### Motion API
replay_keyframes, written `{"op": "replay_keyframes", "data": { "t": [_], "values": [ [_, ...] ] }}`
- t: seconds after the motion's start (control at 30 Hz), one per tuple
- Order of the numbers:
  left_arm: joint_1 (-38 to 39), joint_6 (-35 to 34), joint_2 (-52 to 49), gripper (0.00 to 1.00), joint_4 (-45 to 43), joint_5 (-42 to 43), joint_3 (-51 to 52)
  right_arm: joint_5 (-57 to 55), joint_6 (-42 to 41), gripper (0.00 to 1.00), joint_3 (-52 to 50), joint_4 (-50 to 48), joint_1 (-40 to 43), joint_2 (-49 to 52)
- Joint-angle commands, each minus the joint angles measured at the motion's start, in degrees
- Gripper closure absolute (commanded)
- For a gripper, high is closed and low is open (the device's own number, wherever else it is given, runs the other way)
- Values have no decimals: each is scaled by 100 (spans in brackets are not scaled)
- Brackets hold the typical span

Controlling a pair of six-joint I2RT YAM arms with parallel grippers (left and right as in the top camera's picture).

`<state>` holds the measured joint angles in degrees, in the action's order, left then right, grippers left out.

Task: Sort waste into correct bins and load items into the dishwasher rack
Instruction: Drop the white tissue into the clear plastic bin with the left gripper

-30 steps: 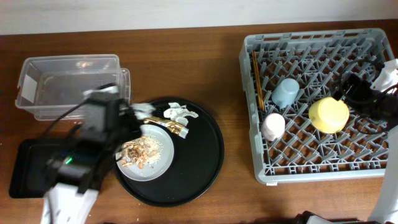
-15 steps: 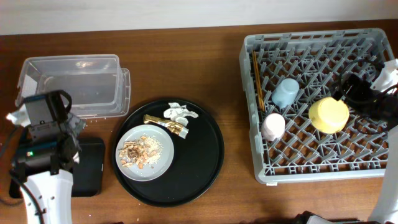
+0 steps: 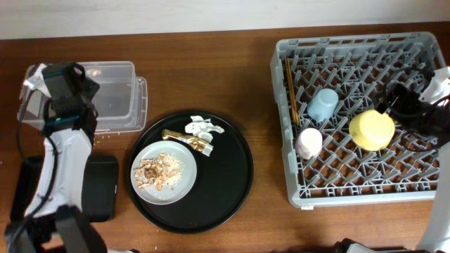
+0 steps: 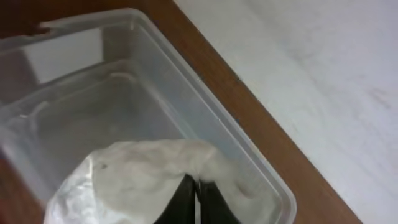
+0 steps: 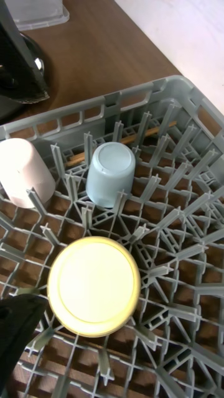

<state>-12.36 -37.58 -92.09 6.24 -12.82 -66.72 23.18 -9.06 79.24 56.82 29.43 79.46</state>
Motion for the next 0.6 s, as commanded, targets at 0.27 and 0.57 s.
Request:
{"op": "replay_keyframes", "data": {
  "t": [0.27,0.57],
  "values": [
    [-7,1539,-120,47,-658,732,-76,-55,-44,1,48,0,26,11],
    [289,1552,876,14,2448,4459,-76,-55,-44,1,48,0,26,11]
  ]
}}
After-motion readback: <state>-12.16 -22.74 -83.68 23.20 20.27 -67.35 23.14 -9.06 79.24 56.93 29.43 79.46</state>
